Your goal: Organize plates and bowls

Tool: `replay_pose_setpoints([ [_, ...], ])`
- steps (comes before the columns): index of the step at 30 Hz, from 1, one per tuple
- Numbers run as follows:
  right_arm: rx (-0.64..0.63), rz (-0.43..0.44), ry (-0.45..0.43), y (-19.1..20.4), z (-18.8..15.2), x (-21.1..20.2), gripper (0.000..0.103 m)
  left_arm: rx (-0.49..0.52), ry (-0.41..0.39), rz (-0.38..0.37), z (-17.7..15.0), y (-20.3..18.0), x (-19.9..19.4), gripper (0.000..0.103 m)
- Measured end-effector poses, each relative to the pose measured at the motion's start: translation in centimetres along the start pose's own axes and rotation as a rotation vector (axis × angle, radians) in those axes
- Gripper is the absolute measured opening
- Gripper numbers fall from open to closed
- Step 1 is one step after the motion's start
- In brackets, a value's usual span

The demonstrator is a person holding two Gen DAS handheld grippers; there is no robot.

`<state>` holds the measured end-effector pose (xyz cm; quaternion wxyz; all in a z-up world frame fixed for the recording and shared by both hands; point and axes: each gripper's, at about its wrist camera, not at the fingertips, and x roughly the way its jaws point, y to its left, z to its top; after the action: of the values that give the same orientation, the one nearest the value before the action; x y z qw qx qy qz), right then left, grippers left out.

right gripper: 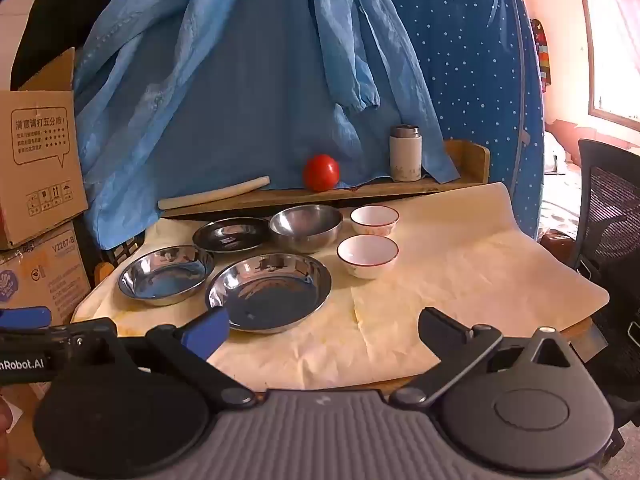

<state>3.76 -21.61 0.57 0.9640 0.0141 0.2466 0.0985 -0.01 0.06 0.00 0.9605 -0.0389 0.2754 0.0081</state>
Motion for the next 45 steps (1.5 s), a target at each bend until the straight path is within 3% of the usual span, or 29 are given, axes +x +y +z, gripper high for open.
replay_pose_setpoints([
  [45,0.005,-0.003,0.008,-0.01,-0.06,0.19,0.103,0.011,0.016,-0.006,-0.22,-0.58,0.45,0.102],
])
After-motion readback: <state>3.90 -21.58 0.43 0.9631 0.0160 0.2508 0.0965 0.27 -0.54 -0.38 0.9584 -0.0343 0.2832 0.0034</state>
